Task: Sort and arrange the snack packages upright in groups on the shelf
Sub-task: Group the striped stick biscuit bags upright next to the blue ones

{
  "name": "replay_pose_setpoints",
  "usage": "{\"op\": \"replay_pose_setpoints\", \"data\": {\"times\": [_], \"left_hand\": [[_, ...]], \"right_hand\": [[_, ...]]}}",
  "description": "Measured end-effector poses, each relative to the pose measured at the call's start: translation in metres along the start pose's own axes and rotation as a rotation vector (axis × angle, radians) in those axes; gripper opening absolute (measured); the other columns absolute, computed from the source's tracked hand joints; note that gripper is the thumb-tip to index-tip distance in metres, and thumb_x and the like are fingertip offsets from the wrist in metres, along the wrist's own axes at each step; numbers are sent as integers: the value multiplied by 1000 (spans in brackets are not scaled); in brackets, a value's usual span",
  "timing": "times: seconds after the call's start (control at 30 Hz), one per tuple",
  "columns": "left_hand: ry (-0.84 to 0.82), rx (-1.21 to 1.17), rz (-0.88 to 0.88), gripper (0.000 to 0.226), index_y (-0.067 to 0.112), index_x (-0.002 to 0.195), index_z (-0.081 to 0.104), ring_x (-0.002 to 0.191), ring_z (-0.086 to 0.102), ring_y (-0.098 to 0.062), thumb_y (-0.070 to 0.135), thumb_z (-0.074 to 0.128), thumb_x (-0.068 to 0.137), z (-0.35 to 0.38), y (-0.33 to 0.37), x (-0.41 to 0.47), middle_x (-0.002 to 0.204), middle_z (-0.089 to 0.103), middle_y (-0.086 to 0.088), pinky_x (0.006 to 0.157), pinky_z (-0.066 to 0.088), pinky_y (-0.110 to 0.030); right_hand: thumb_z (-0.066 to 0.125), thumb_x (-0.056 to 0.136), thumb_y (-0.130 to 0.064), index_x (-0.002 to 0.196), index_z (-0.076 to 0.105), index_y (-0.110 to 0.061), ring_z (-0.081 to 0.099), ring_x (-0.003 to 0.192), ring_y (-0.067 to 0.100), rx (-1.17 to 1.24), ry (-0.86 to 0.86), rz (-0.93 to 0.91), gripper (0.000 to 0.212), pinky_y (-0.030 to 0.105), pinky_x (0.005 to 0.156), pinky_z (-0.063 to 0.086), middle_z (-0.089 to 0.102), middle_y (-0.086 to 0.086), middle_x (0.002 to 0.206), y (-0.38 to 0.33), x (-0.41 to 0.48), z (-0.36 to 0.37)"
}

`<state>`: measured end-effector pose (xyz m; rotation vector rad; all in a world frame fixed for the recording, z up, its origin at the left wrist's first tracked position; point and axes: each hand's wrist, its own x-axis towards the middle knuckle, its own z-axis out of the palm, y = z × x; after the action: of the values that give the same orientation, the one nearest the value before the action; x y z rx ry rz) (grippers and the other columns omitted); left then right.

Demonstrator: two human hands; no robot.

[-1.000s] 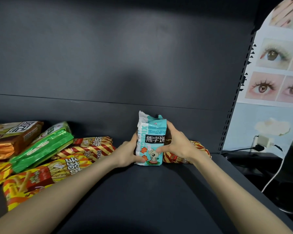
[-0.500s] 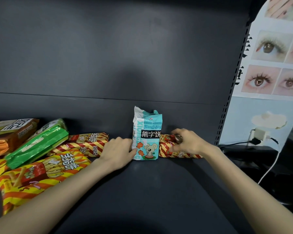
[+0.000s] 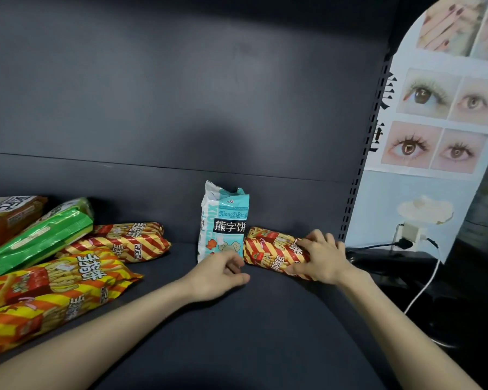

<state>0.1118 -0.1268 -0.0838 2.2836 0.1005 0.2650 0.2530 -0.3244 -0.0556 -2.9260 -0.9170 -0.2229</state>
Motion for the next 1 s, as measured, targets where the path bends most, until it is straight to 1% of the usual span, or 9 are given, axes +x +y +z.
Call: {"op": "replay_pose_setpoints", "data": {"times": [0.1,0.23,0.43,0.57,0.67,0.77,0.83,0.93,1.0], "left_hand": [[0,-20,-46,41,14,120,53,91,59,-8,32,65,86,12,10,0,106,58,1,85,48,-19],[17,-72,-117,59,12,130,43,99,60,-12,43,63,85,23,19,2,108,62,0,89,48,-25],[-55,-273,-163,90,7,146,20,102,62,-13,54,61,81,37,41,2,107,65,0,93,51,-30],[-226,-528,-201,65,17,133,44,104,64,-13,49,65,80,44,58,-7,110,69,2,88,52,-30],[-289,-654,-182,39,24,116,60,102,66,-13,34,70,80,42,64,-20,107,72,3,88,52,-31],[-215,-714,-133,27,26,103,62,96,68,-13,21,72,79,25,64,-36,101,74,4,80,53,-27],[-160,-700,-81,32,26,105,60,95,69,-12,19,73,77,8,59,-49,101,74,4,79,54,-27],[-38,-697,-33,48,26,111,55,94,69,-10,23,77,68,-16,47,-70,104,72,5,75,56,-26],[88,-715,-48,64,21,113,51,92,70,-11,27,82,58,-32,33,-82,105,71,2,74,57,-27]], "right_hand": [[68,74,-57,131,39,-25,30,127,28,164,-50,24,71,42,105,29,35,5,128,7,-9,-2],[80,66,-43,112,34,-22,47,109,20,424,-72,32,69,30,87,42,44,2,116,21,-26,1],[89,54,-22,131,38,-21,45,117,20,641,70,20,92,41,101,43,45,0,123,45,-64,-8],[88,56,-5,129,43,-27,47,115,17,721,70,-98,89,36,98,46,43,-7,120,46,-94,-30],[87,58,-2,128,45,-31,45,121,13,761,46,-193,86,32,97,47,40,-12,133,41,-110,-46],[90,56,-10,137,36,-35,34,132,11,734,138,-215,101,33,106,38,23,-10,149,24,-115,-56],[90,55,-11,144,26,-32,35,127,9,779,224,-167,112,26,101,37,21,-8,146,6,-115,-60],[87,58,-5,147,20,-25,53,105,1,1043,272,-102,113,23,90,41,40,-5,134,-27,-112,-63],[84,62,-1,146,25,-24,64,101,9,1296,179,-127,105,31,84,54,52,1,132,-52,-109,-60]]}}
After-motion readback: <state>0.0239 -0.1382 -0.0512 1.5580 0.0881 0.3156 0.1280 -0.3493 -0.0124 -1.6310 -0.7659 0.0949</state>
